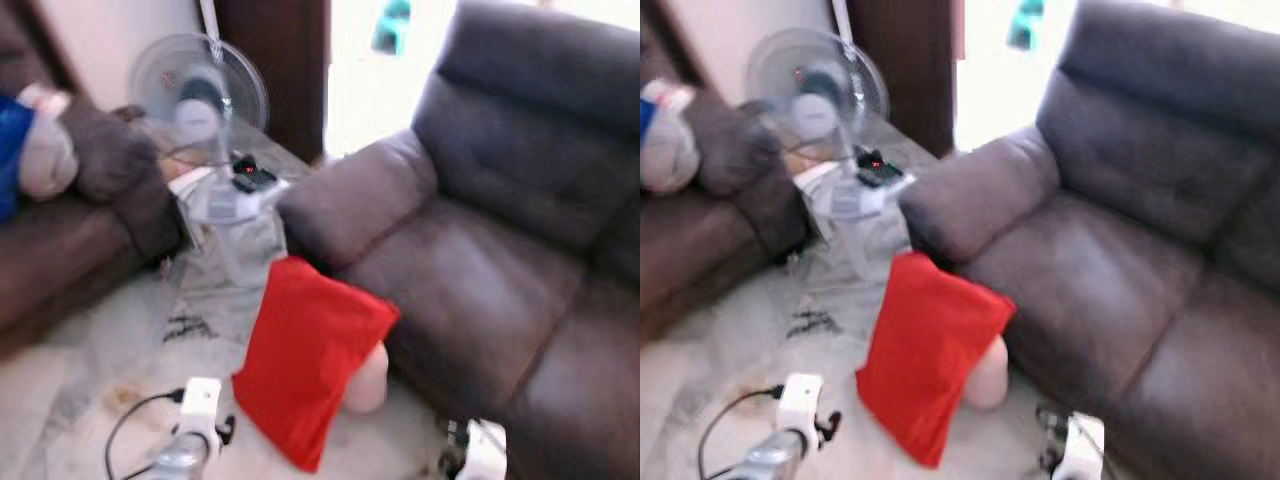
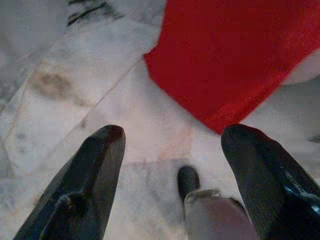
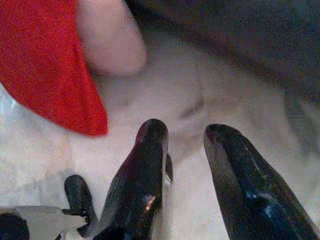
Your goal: Move the pillow to the sofa from floor
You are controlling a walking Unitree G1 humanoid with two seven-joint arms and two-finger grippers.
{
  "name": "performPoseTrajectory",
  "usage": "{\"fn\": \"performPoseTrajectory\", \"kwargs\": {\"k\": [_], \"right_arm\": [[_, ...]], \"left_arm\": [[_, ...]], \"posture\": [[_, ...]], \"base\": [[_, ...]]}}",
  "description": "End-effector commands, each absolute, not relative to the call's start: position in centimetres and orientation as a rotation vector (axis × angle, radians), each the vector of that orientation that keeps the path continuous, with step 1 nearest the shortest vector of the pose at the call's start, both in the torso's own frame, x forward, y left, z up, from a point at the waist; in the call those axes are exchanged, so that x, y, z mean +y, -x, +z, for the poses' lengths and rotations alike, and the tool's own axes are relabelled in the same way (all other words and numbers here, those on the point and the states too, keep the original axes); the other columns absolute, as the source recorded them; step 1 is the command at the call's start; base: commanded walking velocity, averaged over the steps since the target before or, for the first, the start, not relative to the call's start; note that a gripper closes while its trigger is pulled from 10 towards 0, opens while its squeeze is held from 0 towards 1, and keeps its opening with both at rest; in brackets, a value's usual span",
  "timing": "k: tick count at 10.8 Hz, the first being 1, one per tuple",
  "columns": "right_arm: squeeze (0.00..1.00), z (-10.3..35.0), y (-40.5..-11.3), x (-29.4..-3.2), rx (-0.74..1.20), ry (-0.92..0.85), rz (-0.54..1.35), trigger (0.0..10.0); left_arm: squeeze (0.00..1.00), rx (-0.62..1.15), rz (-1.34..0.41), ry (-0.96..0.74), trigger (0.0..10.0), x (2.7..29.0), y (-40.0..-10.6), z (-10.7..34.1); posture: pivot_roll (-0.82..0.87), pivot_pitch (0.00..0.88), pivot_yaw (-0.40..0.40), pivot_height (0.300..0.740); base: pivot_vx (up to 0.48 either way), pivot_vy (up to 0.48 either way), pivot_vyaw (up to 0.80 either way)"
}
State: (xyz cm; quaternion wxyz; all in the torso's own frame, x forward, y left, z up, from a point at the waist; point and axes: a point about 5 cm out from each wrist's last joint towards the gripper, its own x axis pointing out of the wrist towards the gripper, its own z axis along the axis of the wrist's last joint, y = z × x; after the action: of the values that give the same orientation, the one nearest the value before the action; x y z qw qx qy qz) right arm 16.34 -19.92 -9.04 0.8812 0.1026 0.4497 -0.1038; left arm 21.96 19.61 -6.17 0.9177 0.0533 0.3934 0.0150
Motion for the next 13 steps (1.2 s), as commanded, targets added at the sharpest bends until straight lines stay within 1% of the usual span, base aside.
{"fn": "performPoseTrajectory", "kwargs": {"k": [1,2,3,5,8,9,10,12,13], "right_arm": [[0.0,-9.1,-16.2,-19.8,0.927,-0.254,-0.224,10.0],[0.0,-9.0,-16.1,-20.3,0.92,-0.244,-0.222,10.0],[0.0,-8.8,-16.0,-21.4,0.904,-0.238,-0.226,10.0],[0.0,-8.8,-15.9,-21.7,0.902,-0.235,-0.225,10.0],[0.0,-9.2,-15.8,-19.2,0.909,-0.249,-0.199,10.0],[0.0,-9.4,-15.8,-18.1,0.92,-0.23,-0.168,10.0],[0.0,-9.4,-16.0,-17.3,0.929,-0.23,-0.155,10.0],[0.0,-9.3,-16.7,-16.7,0.94,-0.241,-0.163,10.0],[0.0,-9.2,-16.9,-16.7,0.936,-0.249,-0.17,10.0]], "left_arm": [[0.0,0.828,0.048,-0.134,10.0,20.5,-21.6,-6.3],[0.0,0.828,0.048,-0.134,10.0,20.5,-21.6,-6.3],[0.0,0.829,0.046,-0.135,10.0,20.4,-21.6,-6.3],[0.0,0.829,0.045,-0.135,10.0,20.4,-21.6,-6.3],[0.0,0.83,0.046,-0.136,10.0,20.5,-21.5,-6.3],[0.0,0.831,0.046,-0.137,10.0,20.5,-21.5,-6.3],[0.0,0.824,0.05,-0.135,10.0,20.5,-21.6,-6.3],[0.0,0.822,0.049,-0.134,10.0,20.4,-21.6,-6.3],[0.0,0.825,0.048,-0.136,10.0,20.4,-21.6,-6.3]], "posture": [[0.02,0.044,-0.016,0.74],[0.02,0.044,-0.016,0.74],[0.02,0.044,-0.016,0.74],[0.02,0.045,-0.016,0.74],[0.02,0.047,-0.015,0.74],[0.02,0.047,-0.015,0.74],[0.02,0.047,-0.016,0.74],[0.02,0.045,-0.018,0.74],[0.02,0.045,-0.019,0.74]], "base": [[0.296,0.0,0.0],[0.3,0.0,0.0],[0.3,0.0,0.0],[0.296,0.0,0.0],[0.295,0.0,0.0],[0.296,0.0,0.0],[0.0,0.0,0.8],[0.0,0.0,0.8],[0.0,0.0,0.0]]}}
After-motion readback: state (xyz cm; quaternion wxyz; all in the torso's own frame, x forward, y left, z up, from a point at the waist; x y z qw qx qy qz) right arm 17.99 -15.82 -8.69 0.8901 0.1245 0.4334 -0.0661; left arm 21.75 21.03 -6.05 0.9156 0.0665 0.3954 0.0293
